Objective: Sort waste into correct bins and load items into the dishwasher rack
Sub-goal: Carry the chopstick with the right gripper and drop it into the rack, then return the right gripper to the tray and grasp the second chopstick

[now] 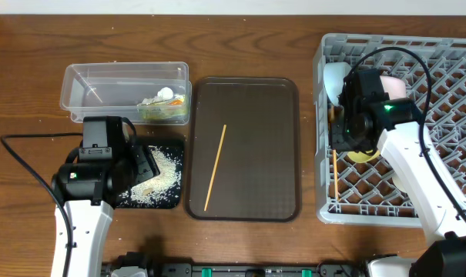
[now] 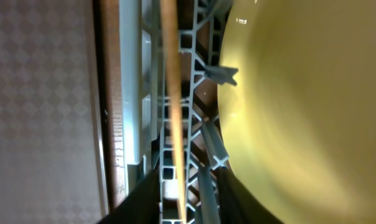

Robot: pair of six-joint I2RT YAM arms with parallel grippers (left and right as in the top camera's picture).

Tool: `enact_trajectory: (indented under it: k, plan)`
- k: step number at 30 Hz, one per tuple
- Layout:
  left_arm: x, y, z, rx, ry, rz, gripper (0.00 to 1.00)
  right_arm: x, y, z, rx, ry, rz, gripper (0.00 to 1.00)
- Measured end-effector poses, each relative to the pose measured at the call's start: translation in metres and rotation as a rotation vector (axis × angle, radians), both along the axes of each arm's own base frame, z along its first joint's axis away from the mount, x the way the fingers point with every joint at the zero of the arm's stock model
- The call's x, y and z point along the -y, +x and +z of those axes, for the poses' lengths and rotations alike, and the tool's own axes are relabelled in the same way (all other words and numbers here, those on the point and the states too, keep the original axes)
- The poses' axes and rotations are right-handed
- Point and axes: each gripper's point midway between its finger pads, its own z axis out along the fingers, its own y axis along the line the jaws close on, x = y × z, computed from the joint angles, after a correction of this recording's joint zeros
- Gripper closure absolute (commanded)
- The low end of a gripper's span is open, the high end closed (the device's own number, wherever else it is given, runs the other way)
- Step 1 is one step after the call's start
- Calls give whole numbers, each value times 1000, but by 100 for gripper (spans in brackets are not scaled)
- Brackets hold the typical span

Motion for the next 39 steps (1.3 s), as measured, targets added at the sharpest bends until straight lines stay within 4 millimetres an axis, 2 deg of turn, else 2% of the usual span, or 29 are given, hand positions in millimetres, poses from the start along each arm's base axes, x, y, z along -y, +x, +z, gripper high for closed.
enact_trajectory:
  k: [5,9,12,14,19,21,25,30,33,39]
  plan:
    - [0,0,0,0,0,0,30,-8,4,2,13,42,11,62]
    - [0,0,0,0,0,0,30,-33,23,15,94,153,53,60]
    - [0,0,0,-1,0,0,30,-66,38,29,175,249,120,58]
    - [0,0,0,0,0,0,30,-90,41,37,211,295,173,56]
    - [0,0,0,-2,0,0,30,-160,32,51,272,381,328,51]
    - [0,0,0,-2,0,0,30,-183,25,49,275,392,365,48]
    - [0,0,0,-2,0,0,30,-221,17,27,253,379,404,45]
    - [0,0,0,-2,0,0,30,-264,3,-28,178,343,434,45]
    - [0,0,0,-2,0,0,30,-281,-5,-59,149,309,436,45]
    - [0,0,-1,-3,0,0,30,-299,-13,-91,169,237,429,46]
